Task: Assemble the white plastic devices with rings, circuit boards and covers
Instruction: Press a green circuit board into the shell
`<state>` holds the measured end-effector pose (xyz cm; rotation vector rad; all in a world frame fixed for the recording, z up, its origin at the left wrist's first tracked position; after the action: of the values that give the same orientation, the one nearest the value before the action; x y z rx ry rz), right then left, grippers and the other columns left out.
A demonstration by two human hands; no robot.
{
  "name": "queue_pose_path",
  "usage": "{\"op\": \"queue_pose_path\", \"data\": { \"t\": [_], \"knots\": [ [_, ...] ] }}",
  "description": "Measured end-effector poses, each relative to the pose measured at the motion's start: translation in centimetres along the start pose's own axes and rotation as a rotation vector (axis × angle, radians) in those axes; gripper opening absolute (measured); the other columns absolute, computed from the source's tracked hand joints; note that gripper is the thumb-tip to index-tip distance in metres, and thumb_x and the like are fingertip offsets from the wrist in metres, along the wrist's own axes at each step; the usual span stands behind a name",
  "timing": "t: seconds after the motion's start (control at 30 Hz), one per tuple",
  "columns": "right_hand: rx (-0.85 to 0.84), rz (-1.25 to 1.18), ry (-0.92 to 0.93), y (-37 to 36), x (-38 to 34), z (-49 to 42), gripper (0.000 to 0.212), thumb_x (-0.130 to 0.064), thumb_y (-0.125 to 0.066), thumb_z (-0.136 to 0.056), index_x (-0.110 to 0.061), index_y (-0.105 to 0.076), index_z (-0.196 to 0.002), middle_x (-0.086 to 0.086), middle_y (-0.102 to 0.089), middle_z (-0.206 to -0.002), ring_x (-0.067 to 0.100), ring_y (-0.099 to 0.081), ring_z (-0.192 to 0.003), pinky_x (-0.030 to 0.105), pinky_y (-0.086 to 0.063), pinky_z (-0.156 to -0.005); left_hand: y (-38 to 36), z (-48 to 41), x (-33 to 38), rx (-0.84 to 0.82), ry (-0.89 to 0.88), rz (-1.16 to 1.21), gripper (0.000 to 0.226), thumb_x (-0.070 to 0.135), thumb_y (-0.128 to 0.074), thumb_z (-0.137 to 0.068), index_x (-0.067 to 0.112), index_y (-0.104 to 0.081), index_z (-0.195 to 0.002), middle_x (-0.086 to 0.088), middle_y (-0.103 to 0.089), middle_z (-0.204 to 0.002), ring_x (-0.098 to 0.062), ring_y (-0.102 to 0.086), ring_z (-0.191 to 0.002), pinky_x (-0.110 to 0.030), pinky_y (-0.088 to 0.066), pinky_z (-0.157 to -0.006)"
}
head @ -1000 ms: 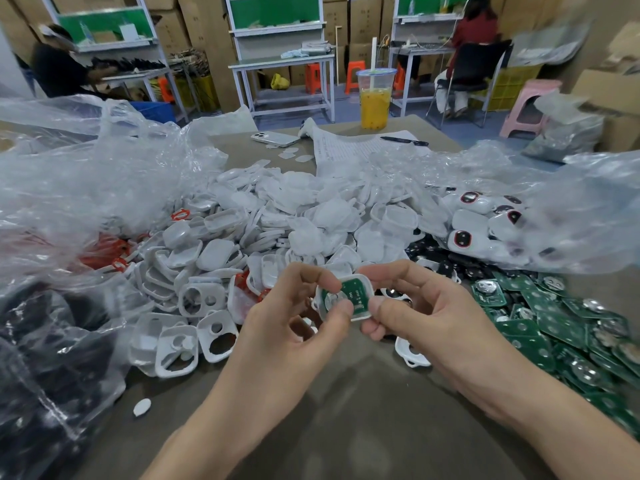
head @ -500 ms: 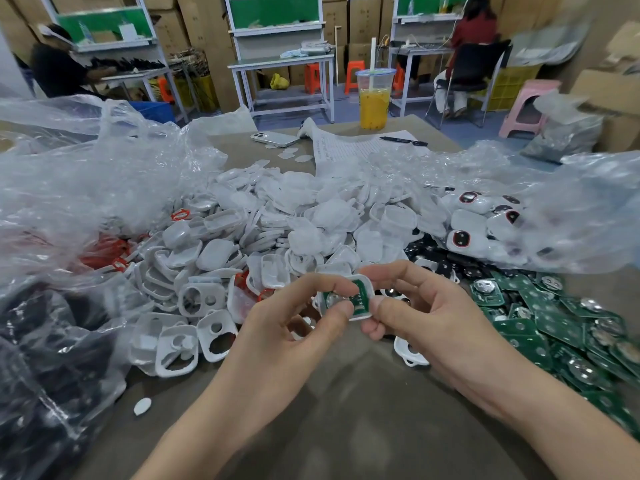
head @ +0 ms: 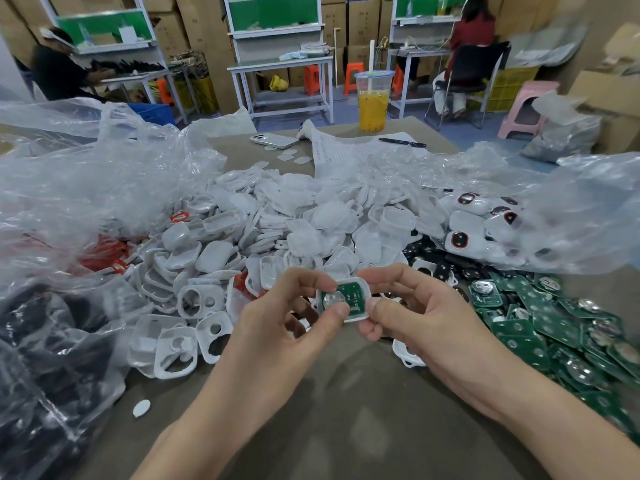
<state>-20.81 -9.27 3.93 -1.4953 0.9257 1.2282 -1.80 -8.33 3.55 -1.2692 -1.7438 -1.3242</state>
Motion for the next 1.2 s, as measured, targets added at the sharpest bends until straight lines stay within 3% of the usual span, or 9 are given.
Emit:
{"op": "queue_pose_path", "data": {
  "t": [0.17,0.3,0.57,0.73,0.8,0.9,1.03,1.2],
  "knots": [
    [-0.004,-0.013,-0.003,0.1,0.1,0.0,0.019,-0.015,-0.071,-0.079,-0.025,-0.076,-0.095,-0.001,-0.075,-0.092,0.016,-0.072,-0.069,0.012,-0.051,-0.055,-0.4,0.0,0.1,-0.015,0.004,0.058,0.019,0.049,-0.074,-0.084,0.041,-0.064,-0.098,0.015,-0.061,-0.072,-0.004,-0.051,-0.062,-0.013,-0.040,-0.059],
    [-0.011,-0.027,0.002,0.2,0.5,-0.3,0.020,-0.016,-0.071,-0.079,-0.025,-0.077,-0.097,0.002,-0.075,-0.095,0.020,-0.072,-0.072,0.021,-0.056,-0.070,-0.4,0.1,0.1,-0.003,0.015,0.074,0.018,0.042,-0.070,-0.082,0.039,-0.066,-0.100,0.012,-0.059,-0.069,-0.003,-0.046,-0.059,-0.014,-0.038,-0.056],
    [-0.041,-0.039,0.023,0.4,0.8,-0.4,0.030,-0.028,-0.077,-0.070,-0.024,-0.076,-0.100,0.003,-0.074,-0.096,0.021,-0.072,-0.073,0.023,-0.056,-0.073,-0.4,0.1,-0.1,0.008,-0.005,0.080,0.031,0.057,-0.066,-0.078,0.038,-0.067,-0.102,0.017,-0.049,-0.063,-0.004,-0.042,-0.059,-0.016,-0.035,-0.054],
    [-0.037,-0.034,0.018,0.5,0.8,-0.4,0.024,-0.022,-0.077,-0.075,-0.024,-0.075,-0.099,0.004,-0.074,-0.096,0.021,-0.072,-0.073,0.024,-0.056,-0.074,-0.4,0.1,-0.3,-0.024,-0.005,0.094,0.035,0.059,-0.067,-0.079,0.038,-0.067,-0.107,0.016,-0.049,-0.062,-0.009,-0.041,-0.059,-0.018,-0.034,-0.054],
    [-0.026,-0.033,0.011,0.4,0.8,-0.4,0.021,-0.016,-0.073,-0.079,-0.023,-0.075,-0.098,0.004,-0.074,-0.095,0.022,-0.072,-0.072,0.025,-0.056,-0.074,-0.1,0.1,-0.4,-0.033,-0.026,0.030,0.033,0.060,-0.066,-0.079,0.042,-0.067,-0.107,0.016,-0.050,-0.064,-0.006,-0.043,-0.058,-0.013,-0.034,-0.055],
    [-0.011,0.004,0.005,0.4,0.7,-0.3,0.020,-0.012,-0.072,-0.081,-0.020,-0.074,-0.099,0.004,-0.074,-0.096,0.023,-0.073,-0.074,0.024,-0.057,-0.074,0.6,0.0,-0.2,-0.054,-0.082,-0.163,0.027,0.061,-0.063,-0.082,0.050,-0.064,-0.107,0.025,-0.062,-0.084,-0.002,-0.057,-0.068,-0.005,-0.038,-0.057],
    [0.020,0.048,0.002,0.5,0.7,-0.3,0.020,0.001,-0.067,-0.092,-0.015,-0.071,-0.103,0.002,-0.075,-0.095,0.020,-0.073,-0.072,0.020,-0.056,-0.070,1.3,-0.2,-0.4,-0.054,-0.089,-0.250,0.024,0.063,-0.064,-0.084,0.051,-0.062,-0.106,0.024,-0.066,-0.093,-0.006,-0.064,-0.079,-0.006,-0.042,-0.064],
    [0.006,0.085,-0.023,0.5,0.9,-0.4,0.019,-0.005,-0.070,-0.090,-0.016,-0.070,-0.105,0.001,-0.075,-0.096,0.019,-0.073,-0.072,0.021,-0.056,-0.071,1.3,-0.1,-0.4,-0.090,-0.137,-0.362,0.022,0.054,-0.062,-0.088,0.043,-0.063,-0.106,0.026,-0.064,-0.095,0.002,-0.061,-0.076,-0.010,-0.041,-0.065]
  ]
}}
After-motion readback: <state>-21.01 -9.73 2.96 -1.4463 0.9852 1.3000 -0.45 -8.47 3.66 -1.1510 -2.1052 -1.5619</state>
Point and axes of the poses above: each hand's wrist, its own z-axis away from the middle knuckle, its own y-axis out of the back of the hand, x = y × z, the point moved 1 cm from there along -z, towards the middle knuckle
